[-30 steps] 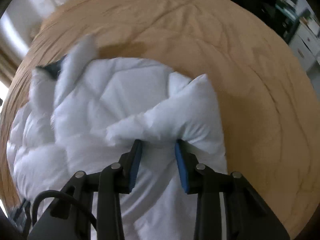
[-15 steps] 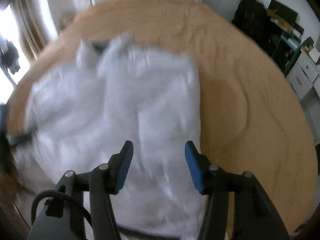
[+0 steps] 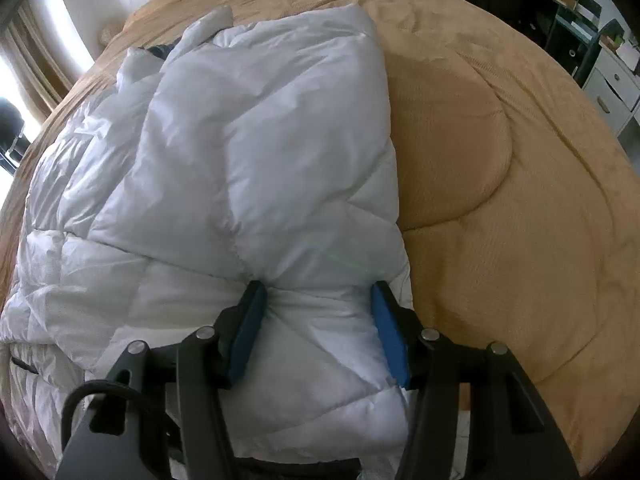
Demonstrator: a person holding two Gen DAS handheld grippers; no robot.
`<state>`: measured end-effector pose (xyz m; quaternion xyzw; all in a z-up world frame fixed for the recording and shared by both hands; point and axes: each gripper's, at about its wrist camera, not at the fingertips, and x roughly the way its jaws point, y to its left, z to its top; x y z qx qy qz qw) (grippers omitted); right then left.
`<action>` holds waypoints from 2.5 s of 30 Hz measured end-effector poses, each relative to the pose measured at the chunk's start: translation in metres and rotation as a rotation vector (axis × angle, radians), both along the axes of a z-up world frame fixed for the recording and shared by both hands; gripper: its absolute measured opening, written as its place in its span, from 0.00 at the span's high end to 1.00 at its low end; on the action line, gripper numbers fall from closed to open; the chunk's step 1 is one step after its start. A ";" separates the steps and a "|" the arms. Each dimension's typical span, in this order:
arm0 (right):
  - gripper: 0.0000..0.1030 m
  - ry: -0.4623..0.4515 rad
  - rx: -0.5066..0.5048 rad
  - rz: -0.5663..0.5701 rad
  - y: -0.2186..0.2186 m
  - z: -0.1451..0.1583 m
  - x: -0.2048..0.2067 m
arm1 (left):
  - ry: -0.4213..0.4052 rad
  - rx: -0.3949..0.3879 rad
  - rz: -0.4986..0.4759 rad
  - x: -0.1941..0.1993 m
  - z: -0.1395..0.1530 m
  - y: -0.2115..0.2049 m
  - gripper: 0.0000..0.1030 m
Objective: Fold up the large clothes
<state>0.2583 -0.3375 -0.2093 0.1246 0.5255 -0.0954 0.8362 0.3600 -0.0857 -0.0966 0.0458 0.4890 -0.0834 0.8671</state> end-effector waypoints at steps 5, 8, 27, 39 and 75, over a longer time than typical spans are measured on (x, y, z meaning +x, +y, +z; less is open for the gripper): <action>0.46 -0.008 -0.006 0.000 0.005 0.003 -0.003 | 0.101 0.091 -0.040 0.021 -0.065 -0.035 0.60; 0.45 -0.010 -0.007 0.009 0.006 0.004 -0.010 | 0.147 0.038 -0.013 0.039 -0.084 -0.022 0.58; 0.44 -0.043 0.028 0.020 0.020 0.036 -0.049 | 0.213 -0.122 0.108 -0.043 -0.052 0.072 0.37; 0.13 0.166 0.046 0.141 -0.035 0.025 -0.100 | 0.272 0.039 -0.002 -0.117 -0.053 0.172 0.16; 0.78 0.160 0.115 0.058 -0.030 0.056 -0.210 | 0.290 0.040 0.150 -0.269 -0.037 0.234 0.77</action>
